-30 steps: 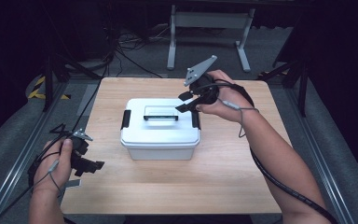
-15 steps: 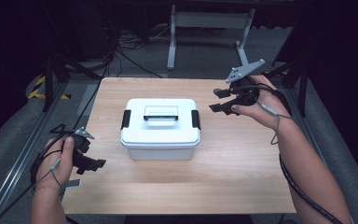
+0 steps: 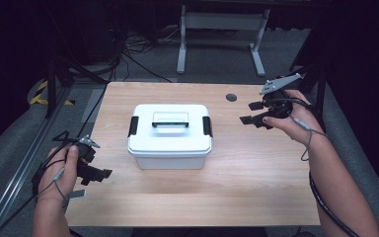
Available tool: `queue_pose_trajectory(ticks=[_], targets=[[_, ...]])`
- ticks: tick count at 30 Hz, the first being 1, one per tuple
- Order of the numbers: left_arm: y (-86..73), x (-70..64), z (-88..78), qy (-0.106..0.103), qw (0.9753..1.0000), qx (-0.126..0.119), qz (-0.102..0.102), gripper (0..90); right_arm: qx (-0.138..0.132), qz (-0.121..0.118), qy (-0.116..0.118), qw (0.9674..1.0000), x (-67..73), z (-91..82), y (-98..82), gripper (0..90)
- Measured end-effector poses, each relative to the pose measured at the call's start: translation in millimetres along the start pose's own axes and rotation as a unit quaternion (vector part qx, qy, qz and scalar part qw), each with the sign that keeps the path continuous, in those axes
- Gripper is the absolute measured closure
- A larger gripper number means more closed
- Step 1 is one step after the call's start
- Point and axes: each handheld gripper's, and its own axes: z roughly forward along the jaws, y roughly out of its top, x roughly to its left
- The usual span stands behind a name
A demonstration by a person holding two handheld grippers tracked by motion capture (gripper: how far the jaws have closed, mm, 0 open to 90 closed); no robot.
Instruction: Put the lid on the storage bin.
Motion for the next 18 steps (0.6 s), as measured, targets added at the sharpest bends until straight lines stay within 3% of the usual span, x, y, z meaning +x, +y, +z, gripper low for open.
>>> queue_pose_trajectory(ticks=[12, 18], targets=[[-8.8, -1.6, 1.3, 0.006, 0.9999, 0.010, -0.006, 17.1, 0.023, 0.036, -0.011, 0.9990, -12.3, 18.2, -46.7, 36.4], [-9.5, -2.6, 4.0, 0.007, 0.9998, 0.013, -0.010, 17.0, 0.031, 0.057, -0.017, 0.9977, -18.8, 36.3, -75.9, 36.6]])
